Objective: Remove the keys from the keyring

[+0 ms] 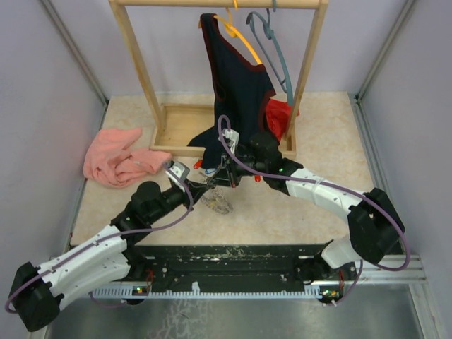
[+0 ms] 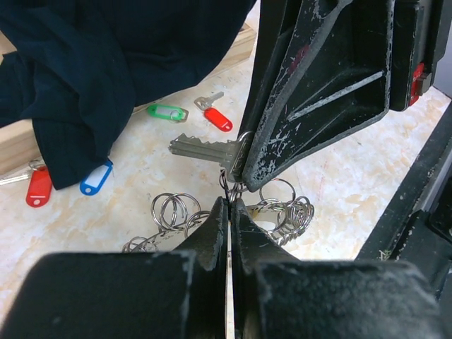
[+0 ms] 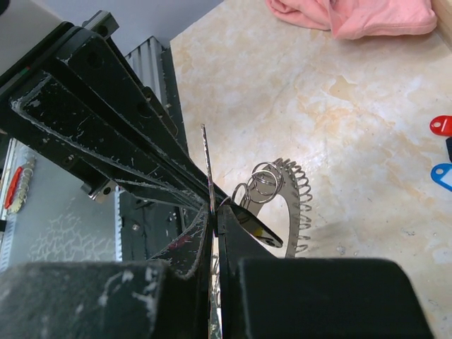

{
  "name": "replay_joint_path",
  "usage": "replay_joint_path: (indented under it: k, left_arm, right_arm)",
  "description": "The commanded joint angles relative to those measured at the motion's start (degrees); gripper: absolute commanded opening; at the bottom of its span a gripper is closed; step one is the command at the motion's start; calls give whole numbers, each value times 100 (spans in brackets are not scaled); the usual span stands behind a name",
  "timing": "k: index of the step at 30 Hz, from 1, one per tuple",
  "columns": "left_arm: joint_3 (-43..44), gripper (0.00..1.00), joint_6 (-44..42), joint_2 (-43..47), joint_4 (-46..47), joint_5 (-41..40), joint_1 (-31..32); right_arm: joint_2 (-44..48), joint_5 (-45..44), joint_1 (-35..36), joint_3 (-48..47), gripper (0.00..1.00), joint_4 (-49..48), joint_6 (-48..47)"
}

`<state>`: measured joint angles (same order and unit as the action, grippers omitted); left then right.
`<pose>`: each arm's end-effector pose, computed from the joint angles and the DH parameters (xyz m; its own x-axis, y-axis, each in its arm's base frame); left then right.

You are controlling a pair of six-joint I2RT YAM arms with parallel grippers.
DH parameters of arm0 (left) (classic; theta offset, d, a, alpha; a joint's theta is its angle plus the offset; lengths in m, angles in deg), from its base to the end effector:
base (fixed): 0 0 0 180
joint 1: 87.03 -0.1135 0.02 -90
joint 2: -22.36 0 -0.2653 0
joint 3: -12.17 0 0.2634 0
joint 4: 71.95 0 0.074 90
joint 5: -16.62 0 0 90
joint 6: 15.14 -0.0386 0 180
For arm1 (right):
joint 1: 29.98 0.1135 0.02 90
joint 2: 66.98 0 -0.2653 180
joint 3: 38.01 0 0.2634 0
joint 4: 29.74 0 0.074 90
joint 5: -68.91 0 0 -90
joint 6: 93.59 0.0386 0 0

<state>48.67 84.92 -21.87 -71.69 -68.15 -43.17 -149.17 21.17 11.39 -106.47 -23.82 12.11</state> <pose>0.1435 -0.1428 0.2485 -0.2242 -0.0258 -0.9742 0.7272 0.6611 -0.1849 0.2353 0.2418 0.2793 -0.5039 -0.1769 -0.8454 -0.8602 0.1919 0.4725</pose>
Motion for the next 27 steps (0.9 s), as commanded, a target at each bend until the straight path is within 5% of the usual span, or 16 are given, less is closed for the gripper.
replay_joint_path:
  k: [1, 27]
  left_arm:
    - [-130, 0, -409, 134, 296, 49, -35]
    - [-560, 0, -711, 484, 1119, -340, -35]
  right_arm:
    - [90, -136, -58, -209, 0, -332, 39]
    - [-14, -655, -76, -39, 0, -514, 330]
